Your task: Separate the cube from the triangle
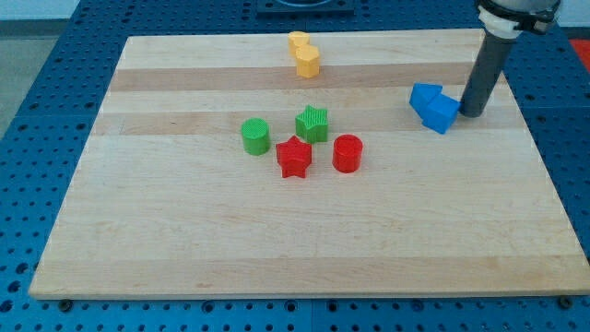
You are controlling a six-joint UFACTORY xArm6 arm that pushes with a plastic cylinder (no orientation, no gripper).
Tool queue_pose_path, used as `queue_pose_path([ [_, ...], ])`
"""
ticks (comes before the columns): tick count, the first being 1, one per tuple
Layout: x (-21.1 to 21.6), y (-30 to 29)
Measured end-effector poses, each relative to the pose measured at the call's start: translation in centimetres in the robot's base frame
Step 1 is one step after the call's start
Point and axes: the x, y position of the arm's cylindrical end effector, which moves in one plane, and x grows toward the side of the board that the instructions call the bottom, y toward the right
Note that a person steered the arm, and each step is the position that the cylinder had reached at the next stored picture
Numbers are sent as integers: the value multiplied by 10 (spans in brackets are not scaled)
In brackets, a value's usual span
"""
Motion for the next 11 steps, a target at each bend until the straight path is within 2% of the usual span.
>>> queue_pose_path([
  [3, 22, -13],
  [6, -4, -11],
  [9, 29, -61],
  [11, 31, -83],
])
